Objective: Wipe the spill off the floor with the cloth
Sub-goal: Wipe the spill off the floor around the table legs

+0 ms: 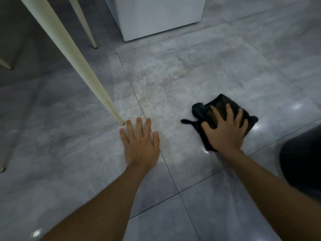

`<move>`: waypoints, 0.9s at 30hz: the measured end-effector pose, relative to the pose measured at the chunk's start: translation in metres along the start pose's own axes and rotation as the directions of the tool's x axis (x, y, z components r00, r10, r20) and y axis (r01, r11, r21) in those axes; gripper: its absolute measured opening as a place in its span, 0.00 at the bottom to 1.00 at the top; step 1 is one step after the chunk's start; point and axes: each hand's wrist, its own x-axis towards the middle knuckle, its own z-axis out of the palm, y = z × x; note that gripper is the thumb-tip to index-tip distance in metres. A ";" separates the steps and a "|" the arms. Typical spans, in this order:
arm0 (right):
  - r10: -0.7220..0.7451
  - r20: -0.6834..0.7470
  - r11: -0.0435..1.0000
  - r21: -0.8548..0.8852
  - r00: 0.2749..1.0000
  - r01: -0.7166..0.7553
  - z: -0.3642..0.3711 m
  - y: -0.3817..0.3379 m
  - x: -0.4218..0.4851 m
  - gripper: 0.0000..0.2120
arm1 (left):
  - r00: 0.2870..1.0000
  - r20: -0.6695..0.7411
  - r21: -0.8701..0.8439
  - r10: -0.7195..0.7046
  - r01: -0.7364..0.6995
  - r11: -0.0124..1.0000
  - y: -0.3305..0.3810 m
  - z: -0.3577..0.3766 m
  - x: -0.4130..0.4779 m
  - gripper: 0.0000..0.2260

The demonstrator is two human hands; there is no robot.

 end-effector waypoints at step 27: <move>-0.846 0.084 0.532 0.057 0.527 0.845 0.038 -0.112 -0.223 0.34 | 0.968 -0.066 -0.127 -0.244 0.234 0.964 -0.182 -0.031 -0.104 0.23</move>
